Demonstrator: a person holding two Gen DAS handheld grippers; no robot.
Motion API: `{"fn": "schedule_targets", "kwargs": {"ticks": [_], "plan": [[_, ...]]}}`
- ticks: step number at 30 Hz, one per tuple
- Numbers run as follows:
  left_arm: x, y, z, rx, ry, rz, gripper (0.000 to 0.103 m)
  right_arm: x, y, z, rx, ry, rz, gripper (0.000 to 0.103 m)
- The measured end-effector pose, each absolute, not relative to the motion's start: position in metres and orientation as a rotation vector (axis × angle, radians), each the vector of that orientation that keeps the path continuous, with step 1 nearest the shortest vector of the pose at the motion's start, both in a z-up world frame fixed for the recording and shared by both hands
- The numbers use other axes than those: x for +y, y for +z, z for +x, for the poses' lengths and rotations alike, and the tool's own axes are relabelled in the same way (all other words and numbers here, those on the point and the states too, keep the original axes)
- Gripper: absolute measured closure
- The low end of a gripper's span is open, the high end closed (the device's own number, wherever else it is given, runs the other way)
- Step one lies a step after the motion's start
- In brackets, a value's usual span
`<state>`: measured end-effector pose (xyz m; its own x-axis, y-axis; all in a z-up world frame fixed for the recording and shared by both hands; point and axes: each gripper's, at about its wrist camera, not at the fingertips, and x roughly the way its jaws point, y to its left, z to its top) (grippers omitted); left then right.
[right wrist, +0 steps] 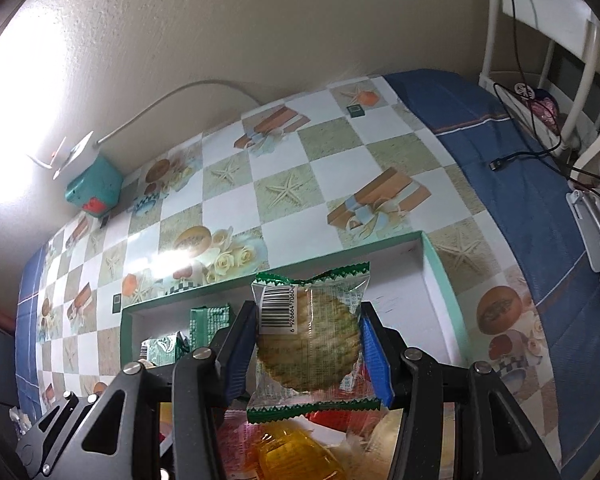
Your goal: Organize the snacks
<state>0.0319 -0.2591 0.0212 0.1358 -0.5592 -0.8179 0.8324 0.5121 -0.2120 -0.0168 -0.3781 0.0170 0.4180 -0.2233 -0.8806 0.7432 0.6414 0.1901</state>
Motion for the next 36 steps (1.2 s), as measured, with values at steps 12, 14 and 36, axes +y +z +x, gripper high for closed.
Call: {"fn": "schedule_targets", "kwargs": {"ticks": [12,14,36], "plan": [[-0.257,0.023,0.031,1.017,-1.013,0.368,0.047,-0.376,0.016,-0.012,1.000,-0.638,0.632,0.047],[-0.255,0.026,0.031,1.017,-0.998,0.386,0.047,-0.375,0.017,-0.012,1.006,-0.631,0.636,0.046],[-0.135,0.059,0.053,1.131,-0.602,0.209,0.012,-0.311,0.066,-0.054,1.016,-0.582,0.614,0.000]]}}
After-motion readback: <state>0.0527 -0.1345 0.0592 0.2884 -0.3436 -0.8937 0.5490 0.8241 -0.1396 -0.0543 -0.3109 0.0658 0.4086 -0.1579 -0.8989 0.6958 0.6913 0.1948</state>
